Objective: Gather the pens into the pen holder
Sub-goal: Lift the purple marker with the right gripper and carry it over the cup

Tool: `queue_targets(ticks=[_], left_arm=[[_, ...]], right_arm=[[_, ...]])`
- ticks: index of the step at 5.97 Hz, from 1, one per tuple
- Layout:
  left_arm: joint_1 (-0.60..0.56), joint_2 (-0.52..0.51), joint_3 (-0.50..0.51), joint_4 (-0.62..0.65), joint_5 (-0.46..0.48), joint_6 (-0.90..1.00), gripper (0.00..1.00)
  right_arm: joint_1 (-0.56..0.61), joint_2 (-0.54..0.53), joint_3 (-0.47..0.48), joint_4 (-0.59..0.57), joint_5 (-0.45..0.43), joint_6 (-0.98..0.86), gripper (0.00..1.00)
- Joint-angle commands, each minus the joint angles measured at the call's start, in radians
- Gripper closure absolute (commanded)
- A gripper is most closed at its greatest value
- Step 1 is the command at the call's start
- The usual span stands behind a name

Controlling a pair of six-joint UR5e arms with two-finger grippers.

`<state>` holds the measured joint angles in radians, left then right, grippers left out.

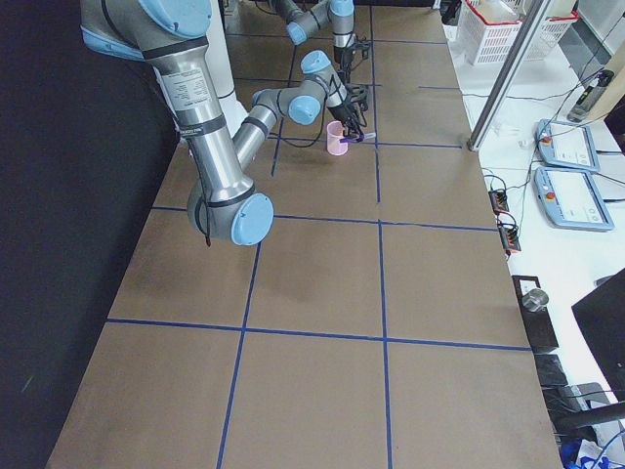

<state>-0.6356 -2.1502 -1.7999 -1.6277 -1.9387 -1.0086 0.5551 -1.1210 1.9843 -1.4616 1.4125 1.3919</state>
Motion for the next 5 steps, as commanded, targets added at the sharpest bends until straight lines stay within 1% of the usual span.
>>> queue_targets(ticks=[1,2,3,5], left_arm=[[0.001,0.004,0.028,-0.006,0.0,0.001,0.0],[0.001,0.001,0.03,-0.008,0.0,0.001,0.0],[0.002,0.004,0.034,-0.008,0.0,0.001,0.0],[0.002,0.001,0.037,-0.009,0.0,0.002,0.0]], right_arm=[[-0.084,0.02,0.015,-0.025,-0.217,0.14,1.0],[-0.134,0.07,0.005,-0.093,-0.313,0.197,1.0],[-0.161,0.122,-0.013,-0.168,-0.354,0.325,1.0],[-0.23,0.144,-0.065,-0.178,-0.452,0.473,1.0]])
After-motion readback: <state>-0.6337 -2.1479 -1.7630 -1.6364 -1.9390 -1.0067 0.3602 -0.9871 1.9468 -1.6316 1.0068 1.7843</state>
